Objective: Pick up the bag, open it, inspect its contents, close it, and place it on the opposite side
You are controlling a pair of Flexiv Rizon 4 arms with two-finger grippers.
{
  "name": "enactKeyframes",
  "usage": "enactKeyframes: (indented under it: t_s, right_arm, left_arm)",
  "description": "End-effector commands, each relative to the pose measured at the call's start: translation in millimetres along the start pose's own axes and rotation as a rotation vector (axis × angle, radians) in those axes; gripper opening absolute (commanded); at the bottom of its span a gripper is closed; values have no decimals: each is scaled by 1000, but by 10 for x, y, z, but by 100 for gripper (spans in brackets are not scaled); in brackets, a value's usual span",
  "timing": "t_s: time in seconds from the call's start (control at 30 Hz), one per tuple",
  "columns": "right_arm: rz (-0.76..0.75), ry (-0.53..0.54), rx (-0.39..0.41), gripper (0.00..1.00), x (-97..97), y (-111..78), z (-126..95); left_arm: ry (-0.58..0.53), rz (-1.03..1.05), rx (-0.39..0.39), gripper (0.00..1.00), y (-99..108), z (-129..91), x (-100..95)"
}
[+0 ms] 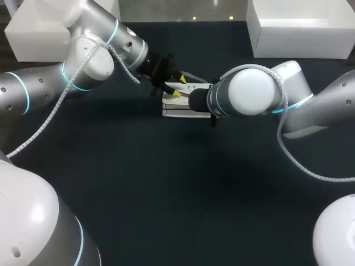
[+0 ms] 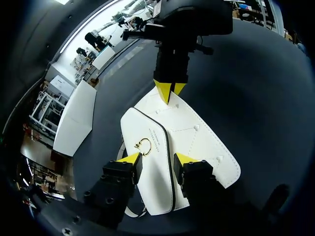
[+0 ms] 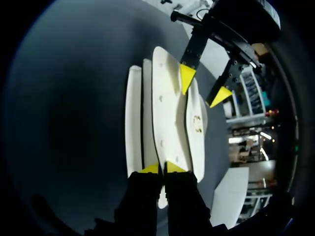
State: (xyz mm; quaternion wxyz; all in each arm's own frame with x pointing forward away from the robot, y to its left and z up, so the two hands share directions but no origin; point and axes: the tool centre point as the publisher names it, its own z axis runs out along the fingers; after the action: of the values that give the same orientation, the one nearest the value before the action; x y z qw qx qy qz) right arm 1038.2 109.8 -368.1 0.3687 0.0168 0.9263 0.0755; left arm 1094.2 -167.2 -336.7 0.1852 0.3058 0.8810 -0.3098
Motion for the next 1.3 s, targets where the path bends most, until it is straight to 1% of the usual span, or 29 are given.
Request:
enactKeyframes:
  t_s: [0.03,0.17,0.23,0.37,0.6,0.67,0.87,1.07,1.3]
  right_arm:
    - [0,-5,-6,0,14,-8,19]
    - [0,-5,-6,0,14,-8,19]
    - [0,-5,-6,0,14,-8,19]
    - [0,-5,-6,0,14,-8,19]
    - [0,-5,-6,0,14,-8,19]
    - [0,-5,-6,0,14,-8,19]
    - [0,-5,-6,0,14,-8,19]
    - [0,-5,-6,0,14,-8,19]
    - [0,-5,-6,0,14,-8,19]
  left_arm:
    - [-5,5,-1,43,34,59,10]
    - [-14,12,-16,41,65,89,-8]
    - [-15,14,-20,38,78,106,-15]
    - [-18,25,-36,36,95,138,-23]
    - [-37,34,-67,27,123,186,-39]
    - [-44,31,-86,23,129,201,-43]
    - [-58,-14,-90,0,154,186,-81]
    - [-68,-82,-78,0,167,79,-143]
    - [-23,-224,-59,0,166,-108,-271]
